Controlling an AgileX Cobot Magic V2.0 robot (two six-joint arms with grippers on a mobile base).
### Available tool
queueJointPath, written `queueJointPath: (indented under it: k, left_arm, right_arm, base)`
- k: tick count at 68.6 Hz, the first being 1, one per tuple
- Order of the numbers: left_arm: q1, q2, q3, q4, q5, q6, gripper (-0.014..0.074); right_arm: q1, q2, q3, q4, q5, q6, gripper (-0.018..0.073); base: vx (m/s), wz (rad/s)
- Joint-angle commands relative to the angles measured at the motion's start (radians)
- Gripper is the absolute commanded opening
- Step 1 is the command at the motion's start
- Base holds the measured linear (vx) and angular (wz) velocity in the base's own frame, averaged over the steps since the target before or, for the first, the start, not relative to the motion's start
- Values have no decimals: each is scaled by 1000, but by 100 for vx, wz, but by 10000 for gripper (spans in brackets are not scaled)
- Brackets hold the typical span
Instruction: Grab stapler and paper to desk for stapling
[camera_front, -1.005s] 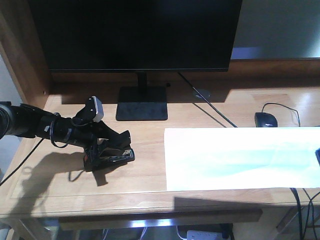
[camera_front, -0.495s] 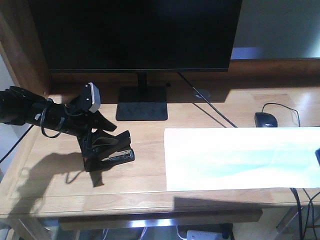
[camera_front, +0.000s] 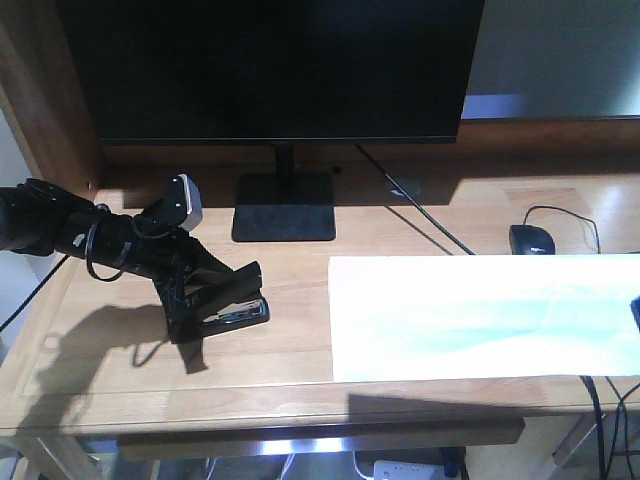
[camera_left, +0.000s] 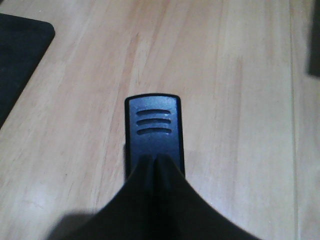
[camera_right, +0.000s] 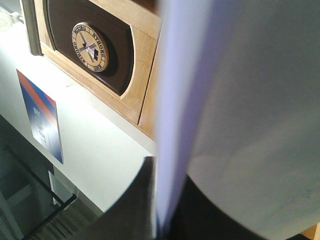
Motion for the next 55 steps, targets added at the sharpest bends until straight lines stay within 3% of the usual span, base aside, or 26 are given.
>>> queueJointPath:
  k: [1, 55]
  left_arm:
    - [-3, -56, -22, -74, 24, -11, -7]
    - [-1, -56, -22, -87, 24, -11, -7]
  right_arm:
    - [-4, 4, -27, 14, -60, -13, -5]
    - [-4, 4, -27, 14, -60, -13, -5]
  base:
    - [0, 0]
    - [0, 0]
